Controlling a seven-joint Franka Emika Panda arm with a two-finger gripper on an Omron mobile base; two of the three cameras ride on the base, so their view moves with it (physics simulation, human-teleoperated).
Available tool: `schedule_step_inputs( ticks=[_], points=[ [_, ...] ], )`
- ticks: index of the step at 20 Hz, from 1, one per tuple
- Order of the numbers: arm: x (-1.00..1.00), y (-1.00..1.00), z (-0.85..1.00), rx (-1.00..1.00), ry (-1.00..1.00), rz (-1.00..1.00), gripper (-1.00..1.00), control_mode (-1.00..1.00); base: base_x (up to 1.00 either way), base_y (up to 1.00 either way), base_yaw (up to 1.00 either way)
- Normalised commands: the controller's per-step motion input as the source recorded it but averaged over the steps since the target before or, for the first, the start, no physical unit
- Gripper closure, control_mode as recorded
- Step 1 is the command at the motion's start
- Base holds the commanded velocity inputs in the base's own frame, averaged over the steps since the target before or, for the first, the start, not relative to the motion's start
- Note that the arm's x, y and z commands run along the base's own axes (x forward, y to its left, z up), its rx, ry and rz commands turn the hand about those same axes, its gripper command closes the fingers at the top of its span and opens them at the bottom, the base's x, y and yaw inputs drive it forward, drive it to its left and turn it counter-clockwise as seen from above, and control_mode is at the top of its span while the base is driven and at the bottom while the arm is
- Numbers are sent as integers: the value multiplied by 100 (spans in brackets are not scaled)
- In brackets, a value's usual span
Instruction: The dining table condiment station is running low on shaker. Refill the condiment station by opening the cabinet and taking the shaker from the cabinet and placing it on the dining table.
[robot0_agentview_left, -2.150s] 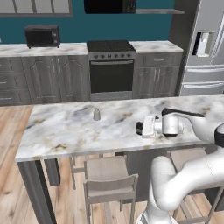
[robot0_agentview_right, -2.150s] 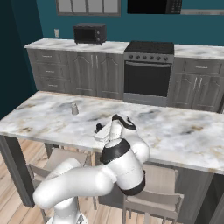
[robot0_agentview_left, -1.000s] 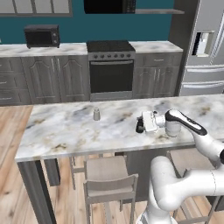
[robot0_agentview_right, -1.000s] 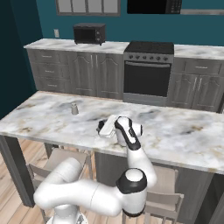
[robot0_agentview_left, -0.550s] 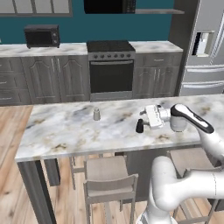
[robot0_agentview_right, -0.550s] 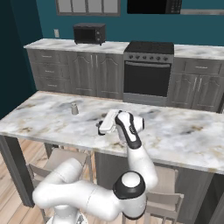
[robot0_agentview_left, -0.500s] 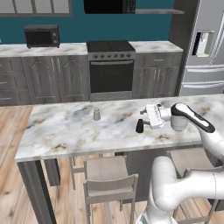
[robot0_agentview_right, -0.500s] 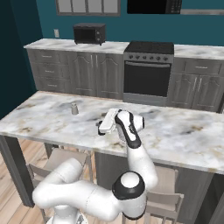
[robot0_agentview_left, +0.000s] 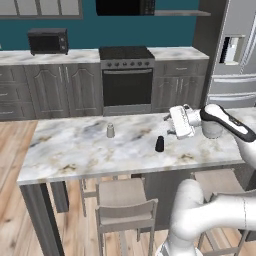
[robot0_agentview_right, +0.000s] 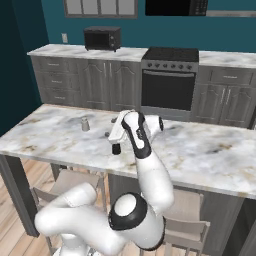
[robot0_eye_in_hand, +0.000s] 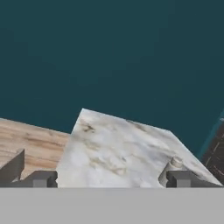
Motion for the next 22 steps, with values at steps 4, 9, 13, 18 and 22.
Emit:
schedule_step_inputs(
  ticks=[4,9,13,18,22],
  points=[
    [-67,15,56,-33,-20,-12,-100,-100,0,0,0],
    [-76,17,45,-38,-22,-12,-100,-100,0,0,0],
    [-92,25,28,-39,-24,-13,-100,-100,0,0,0],
    [-99,30,20,-38,-27,-15,-100,-100,0,0,0],
    [-100,30,21,-36,-29,-16,-100,-100,0,0,0]
  ],
)
